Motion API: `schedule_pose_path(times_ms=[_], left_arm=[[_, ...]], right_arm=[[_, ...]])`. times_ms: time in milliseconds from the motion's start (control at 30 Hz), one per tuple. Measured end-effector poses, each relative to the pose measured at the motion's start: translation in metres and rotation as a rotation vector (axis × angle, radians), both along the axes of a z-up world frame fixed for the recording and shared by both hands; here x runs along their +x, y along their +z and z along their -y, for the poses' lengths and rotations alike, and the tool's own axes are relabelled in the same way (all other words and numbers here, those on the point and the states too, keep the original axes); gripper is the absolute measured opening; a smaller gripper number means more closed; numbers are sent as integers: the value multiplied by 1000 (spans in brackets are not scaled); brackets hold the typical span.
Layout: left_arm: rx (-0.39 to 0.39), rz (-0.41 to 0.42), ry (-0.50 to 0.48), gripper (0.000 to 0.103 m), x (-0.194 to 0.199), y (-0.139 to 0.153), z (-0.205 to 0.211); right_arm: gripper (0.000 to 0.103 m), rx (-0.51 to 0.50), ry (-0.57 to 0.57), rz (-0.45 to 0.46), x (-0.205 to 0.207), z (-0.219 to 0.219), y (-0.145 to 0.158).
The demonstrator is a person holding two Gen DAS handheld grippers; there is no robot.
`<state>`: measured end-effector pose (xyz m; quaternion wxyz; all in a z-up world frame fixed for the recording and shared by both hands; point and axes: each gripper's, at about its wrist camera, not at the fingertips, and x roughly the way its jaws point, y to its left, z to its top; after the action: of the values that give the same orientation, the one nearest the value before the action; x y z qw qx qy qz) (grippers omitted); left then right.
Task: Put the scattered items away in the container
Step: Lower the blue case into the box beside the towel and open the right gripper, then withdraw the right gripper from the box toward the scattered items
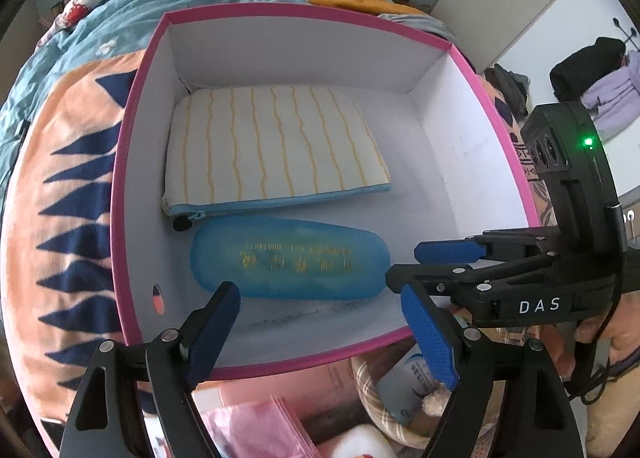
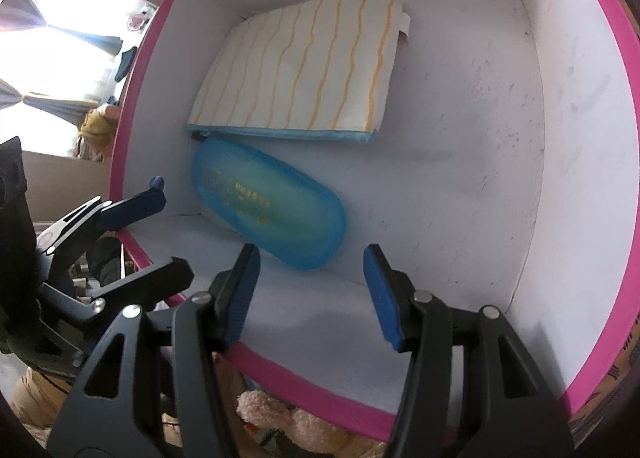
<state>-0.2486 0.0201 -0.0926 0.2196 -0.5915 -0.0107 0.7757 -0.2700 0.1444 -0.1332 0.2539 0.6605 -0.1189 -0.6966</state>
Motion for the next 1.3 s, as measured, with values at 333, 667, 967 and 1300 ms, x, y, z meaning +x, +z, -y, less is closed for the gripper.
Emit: schedule_pose_path(times_ms=[333, 667, 967, 1300], left_arm=[[27, -56, 25, 84, 3, 7, 8], [144, -125, 96, 84, 31, 36, 38], [158, -202, 48, 84, 89, 55, 34], [164, -168, 0, 84, 151, 44, 16]], right_arm=[[56, -80, -56, -61, 10, -18, 18], [57, -183, -78, -211, 50, -45, 66], [59, -185, -81, -263, 119, -68, 76], [60, -188, -148, -227, 175, -99, 62]])
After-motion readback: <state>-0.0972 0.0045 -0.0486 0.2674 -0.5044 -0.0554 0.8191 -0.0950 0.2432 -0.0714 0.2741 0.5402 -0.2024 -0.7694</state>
